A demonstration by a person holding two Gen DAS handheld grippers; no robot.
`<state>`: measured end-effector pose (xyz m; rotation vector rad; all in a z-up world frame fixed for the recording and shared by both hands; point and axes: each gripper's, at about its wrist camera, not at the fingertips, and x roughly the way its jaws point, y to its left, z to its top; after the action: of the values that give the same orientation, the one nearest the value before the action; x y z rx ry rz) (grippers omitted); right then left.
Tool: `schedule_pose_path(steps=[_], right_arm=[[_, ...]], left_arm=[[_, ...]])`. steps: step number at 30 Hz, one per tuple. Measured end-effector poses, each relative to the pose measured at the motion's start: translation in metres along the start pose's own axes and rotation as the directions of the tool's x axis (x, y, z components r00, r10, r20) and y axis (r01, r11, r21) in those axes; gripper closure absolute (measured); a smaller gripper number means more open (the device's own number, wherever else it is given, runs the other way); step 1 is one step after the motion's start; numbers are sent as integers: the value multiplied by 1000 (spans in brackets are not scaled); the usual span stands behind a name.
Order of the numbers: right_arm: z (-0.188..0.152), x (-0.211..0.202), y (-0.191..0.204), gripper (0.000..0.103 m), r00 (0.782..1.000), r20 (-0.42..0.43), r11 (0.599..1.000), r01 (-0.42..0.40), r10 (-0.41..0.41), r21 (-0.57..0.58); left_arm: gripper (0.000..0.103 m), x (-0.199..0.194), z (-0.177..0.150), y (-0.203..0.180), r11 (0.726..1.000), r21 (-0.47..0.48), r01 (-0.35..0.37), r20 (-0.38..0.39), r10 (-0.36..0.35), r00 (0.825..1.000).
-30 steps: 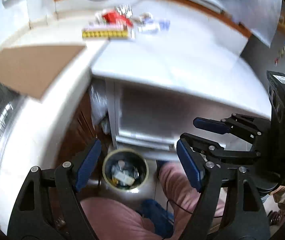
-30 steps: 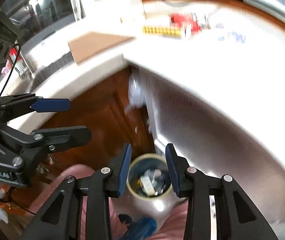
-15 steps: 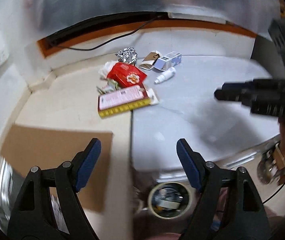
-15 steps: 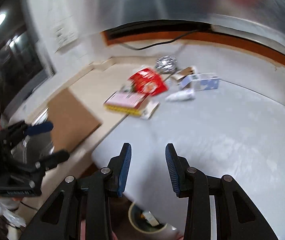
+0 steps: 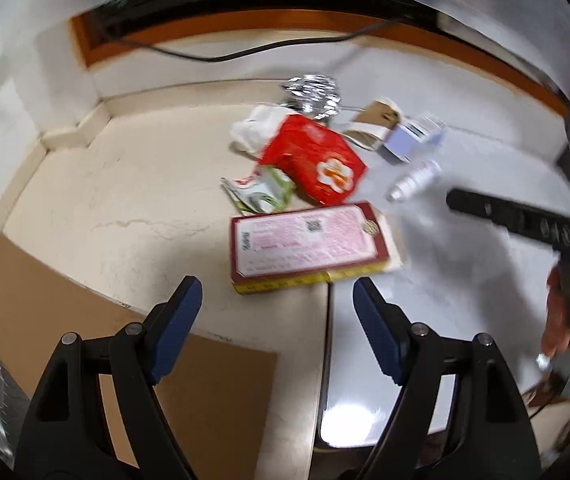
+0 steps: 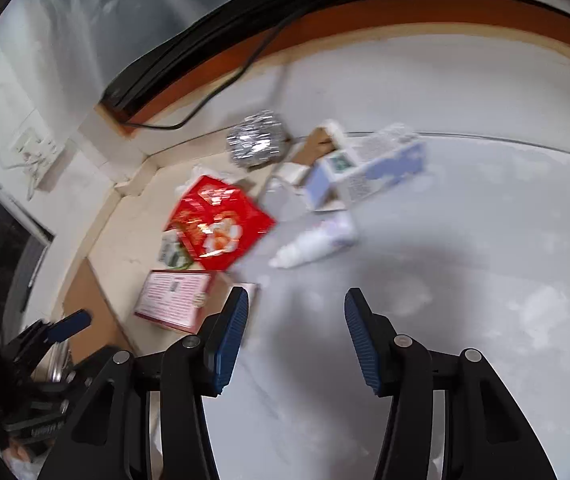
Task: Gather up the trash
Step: 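Grasp the red-bordered medicine box with the right tool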
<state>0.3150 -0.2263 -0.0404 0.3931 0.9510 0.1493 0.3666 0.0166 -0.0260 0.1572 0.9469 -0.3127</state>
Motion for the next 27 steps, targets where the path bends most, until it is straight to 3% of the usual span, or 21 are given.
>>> schedule_pose_path(steps=[6, 10, 16, 20, 24, 27], right_arm=[[12, 27, 47, 50, 993, -38, 978, -120, 115, -170], [22, 50, 71, 29, 984, -76, 944, -177, 162, -278], [28, 91, 85, 23, 967, -193, 901, -229, 167, -367], [23, 110, 92, 22, 941, -279, 858, -297, 189, -420], [13, 114, 104, 22, 934, -292, 804, -330, 204, -495], [5, 119, 116, 22, 939, -302, 769, -313, 164, -557]], left_arm=[[27, 6, -2, 14, 996, -85, -15, -4, 15, 1000], [27, 4, -4, 20, 992, -107, -61, -4, 61, 998], [28, -4, -3, 45, 977, -197, -86, 5, 89, 996], [28, -6, -3, 58, 965, -251, -79, 8, 83, 996], [28, -6, -5, 66, 956, -284, -69, 9, 75, 997], [28, -5, -6, 65, 957, -283, -71, 10, 77, 997]])
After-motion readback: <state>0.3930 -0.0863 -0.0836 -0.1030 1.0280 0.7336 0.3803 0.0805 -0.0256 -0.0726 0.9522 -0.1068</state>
